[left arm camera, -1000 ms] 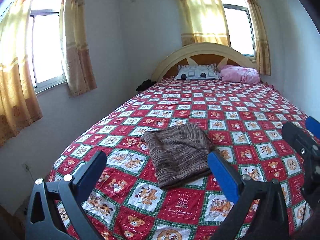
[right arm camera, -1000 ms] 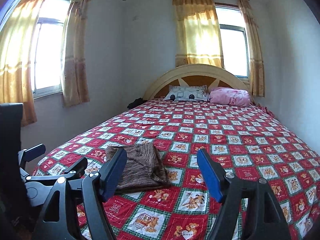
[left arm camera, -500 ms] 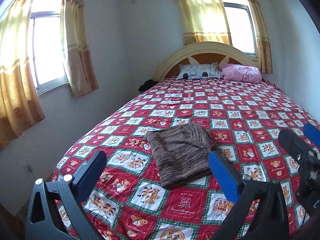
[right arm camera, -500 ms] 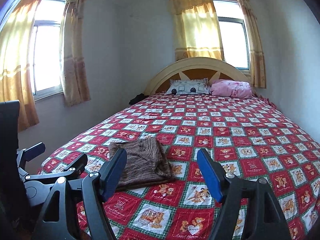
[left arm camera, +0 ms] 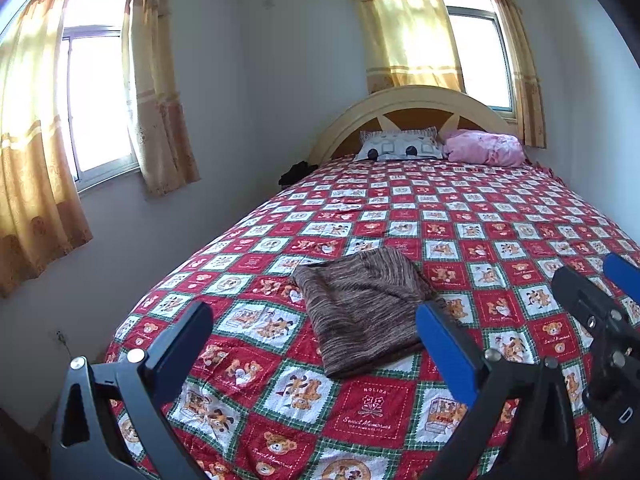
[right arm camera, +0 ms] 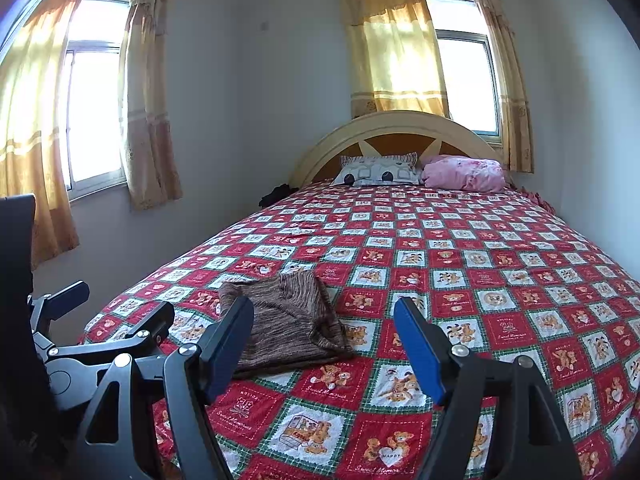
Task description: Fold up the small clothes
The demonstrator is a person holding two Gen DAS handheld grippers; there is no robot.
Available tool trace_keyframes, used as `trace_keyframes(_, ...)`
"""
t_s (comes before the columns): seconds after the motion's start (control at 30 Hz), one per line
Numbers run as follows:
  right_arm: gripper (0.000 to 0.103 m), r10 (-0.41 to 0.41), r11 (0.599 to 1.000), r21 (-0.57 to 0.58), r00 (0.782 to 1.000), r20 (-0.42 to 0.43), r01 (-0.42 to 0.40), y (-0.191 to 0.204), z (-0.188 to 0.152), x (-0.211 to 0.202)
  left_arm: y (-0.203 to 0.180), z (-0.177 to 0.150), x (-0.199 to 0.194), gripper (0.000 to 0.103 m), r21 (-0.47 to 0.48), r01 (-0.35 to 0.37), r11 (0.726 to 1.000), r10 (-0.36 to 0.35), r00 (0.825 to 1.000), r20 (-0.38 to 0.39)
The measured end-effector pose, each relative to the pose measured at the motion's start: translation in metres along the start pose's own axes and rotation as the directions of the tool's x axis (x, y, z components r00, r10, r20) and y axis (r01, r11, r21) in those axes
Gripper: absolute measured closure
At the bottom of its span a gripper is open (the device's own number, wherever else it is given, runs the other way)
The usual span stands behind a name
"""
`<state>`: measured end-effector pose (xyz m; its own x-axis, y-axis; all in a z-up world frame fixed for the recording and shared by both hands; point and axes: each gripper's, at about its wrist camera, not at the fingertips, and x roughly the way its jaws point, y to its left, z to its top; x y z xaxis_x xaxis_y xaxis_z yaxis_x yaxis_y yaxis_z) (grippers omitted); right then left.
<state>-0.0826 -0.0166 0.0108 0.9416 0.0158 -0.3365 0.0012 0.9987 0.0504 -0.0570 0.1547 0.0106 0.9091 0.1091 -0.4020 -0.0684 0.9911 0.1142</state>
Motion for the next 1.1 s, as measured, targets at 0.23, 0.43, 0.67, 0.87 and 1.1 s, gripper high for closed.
trace_keyframes(0.23, 0.030, -0.008, 1.000, 0.002, 1.000, 0.002, 0.008, 0.000, 0.000, 0.000, 0.002, 0.000, 0.003, 0.000, 0.002, -0.007, 1.000, 0.007, 1.000, -0.008)
trace_keyframes(0.43, 0.030, -0.018, 1.000, 0.007, 1.000, 0.004, 0.018, 0.002, -0.001, -0.002, 0.000, 0.000, 0.005, 0.000, 0.016, -0.023, 1.000, 0.023, 1.000, -0.014)
trace_keyframes(0.67, 0.030, -0.020, 1.000, 0.006, 1.000, -0.001, 0.020, 0.004, -0.002, -0.001, 0.000, 0.000, 0.008, 0.000, 0.024, -0.022, 0.999, 0.023, 0.999, -0.030)
trace_keyframes(0.87, 0.030, -0.026, 1.000, 0.008, 1.000, -0.006, 0.026, 0.006, -0.001, 0.002, 0.002, 0.000, 0.010, 0.000, 0.021, -0.024, 0.999, 0.025, 0.999, -0.036)
trace_keyframes(1.1, 0.030, -0.031, 0.999, 0.016, 0.999, -0.006, 0.031, 0.005, -0.002, 0.004, 0.001, -0.001, 0.011, 0.000, 0.025, -0.040, 0.999, 0.041, 0.998, -0.040)
